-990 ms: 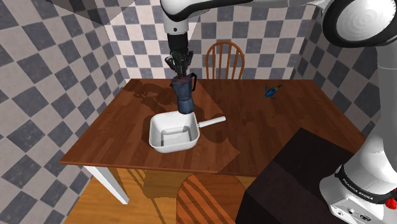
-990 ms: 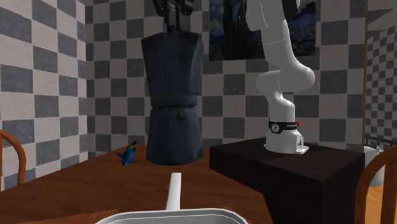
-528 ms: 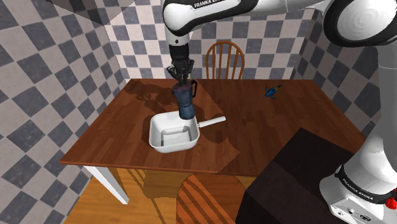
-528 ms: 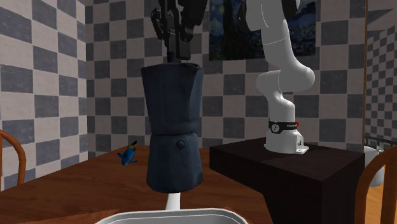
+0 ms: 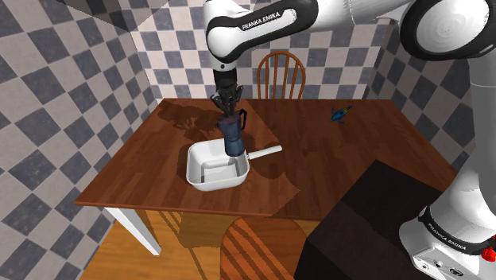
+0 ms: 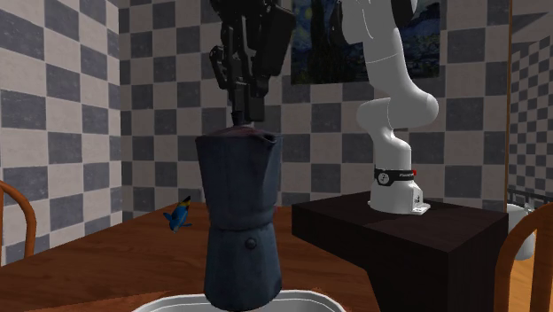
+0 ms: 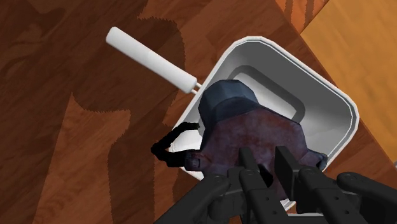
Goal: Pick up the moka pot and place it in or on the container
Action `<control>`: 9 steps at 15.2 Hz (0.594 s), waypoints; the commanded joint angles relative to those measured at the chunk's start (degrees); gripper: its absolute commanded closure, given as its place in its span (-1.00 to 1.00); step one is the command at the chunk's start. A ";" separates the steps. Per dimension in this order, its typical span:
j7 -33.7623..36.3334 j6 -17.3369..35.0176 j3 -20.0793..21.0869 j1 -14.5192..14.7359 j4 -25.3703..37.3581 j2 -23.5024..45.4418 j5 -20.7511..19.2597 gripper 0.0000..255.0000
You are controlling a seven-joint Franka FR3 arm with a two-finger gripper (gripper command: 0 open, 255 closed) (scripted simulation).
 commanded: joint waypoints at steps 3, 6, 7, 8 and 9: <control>0.04 2.80 -0.05 -0.02 -2.16 0.52 -0.09 1.00; 0.06 4.58 -0.10 -0.03 -3.39 1.07 -0.17 1.00; 0.06 4.57 -0.10 -0.02 -3.38 1.07 -0.17 1.00; 0.06 4.57 -0.10 -0.02 -3.38 1.08 -0.17 1.00; 0.06 4.57 -0.10 -0.02 -3.38 1.08 -0.17 1.00</control>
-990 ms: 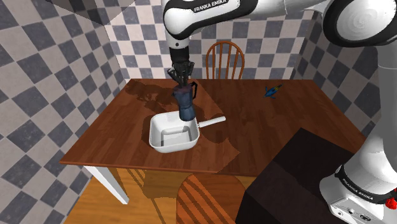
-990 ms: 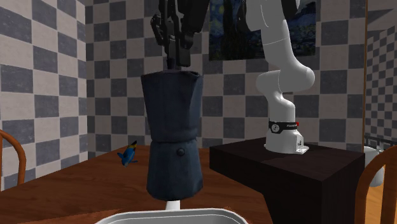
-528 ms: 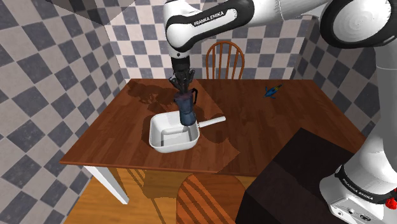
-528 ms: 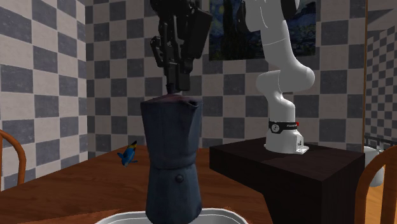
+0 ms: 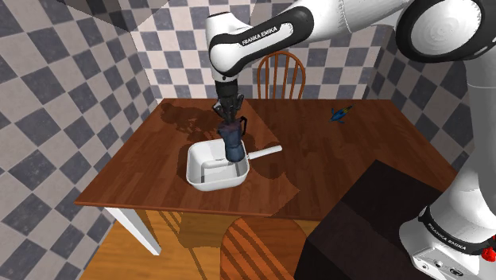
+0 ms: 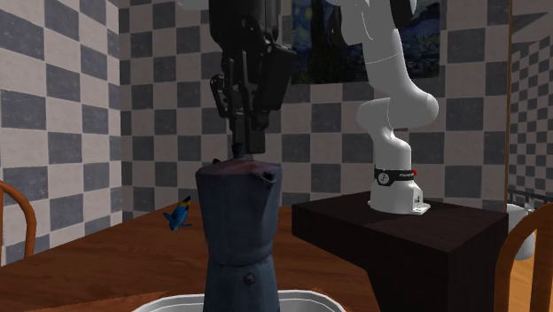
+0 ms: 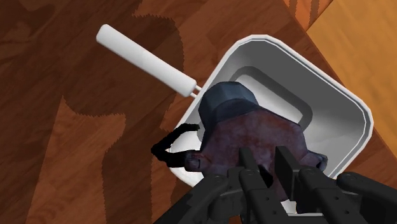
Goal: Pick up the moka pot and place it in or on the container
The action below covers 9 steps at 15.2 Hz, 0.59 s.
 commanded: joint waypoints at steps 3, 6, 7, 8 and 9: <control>0.01 0.08 0.00 0.01 0.03 -0.01 0.00 1.00; 0.00 0.09 0.00 0.00 0.04 0.02 -0.01 -1.00; 0.00 0.09 0.00 0.00 0.04 0.02 -0.01 -1.00; 0.00 0.09 0.00 0.00 0.05 0.02 -0.01 -1.00; 0.00 0.08 0.00 0.01 0.06 0.03 -0.01 -1.00</control>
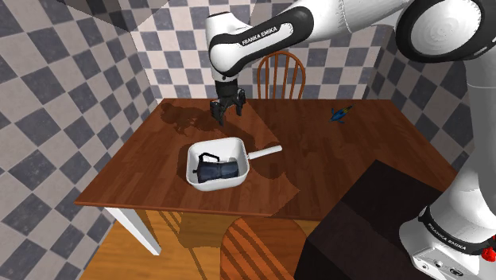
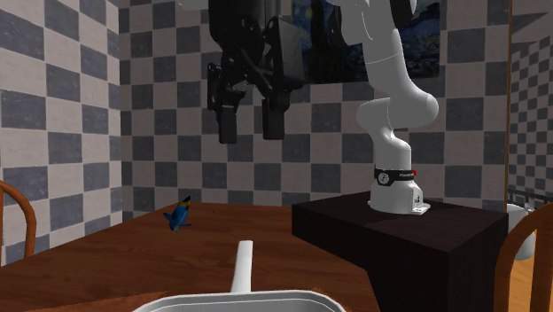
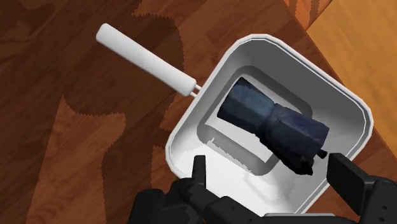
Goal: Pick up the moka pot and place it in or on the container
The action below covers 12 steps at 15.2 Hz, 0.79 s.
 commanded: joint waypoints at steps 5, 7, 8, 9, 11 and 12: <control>-0.16 -6.55 0.12 0.00 5.14 -1.43 0.22 -1.00; -0.16 -6.55 0.12 0.00 5.13 -1.43 0.23 -1.00; -0.16 -6.55 0.12 0.00 5.14 -1.43 0.22 -1.00; -0.16 -6.55 0.12 0.00 5.14 -1.43 0.22 -1.00; -0.16 -6.55 0.12 0.00 5.15 -1.43 0.22 -1.00; -0.16 -6.55 0.12 0.00 5.15 -1.43 0.22 -1.00</control>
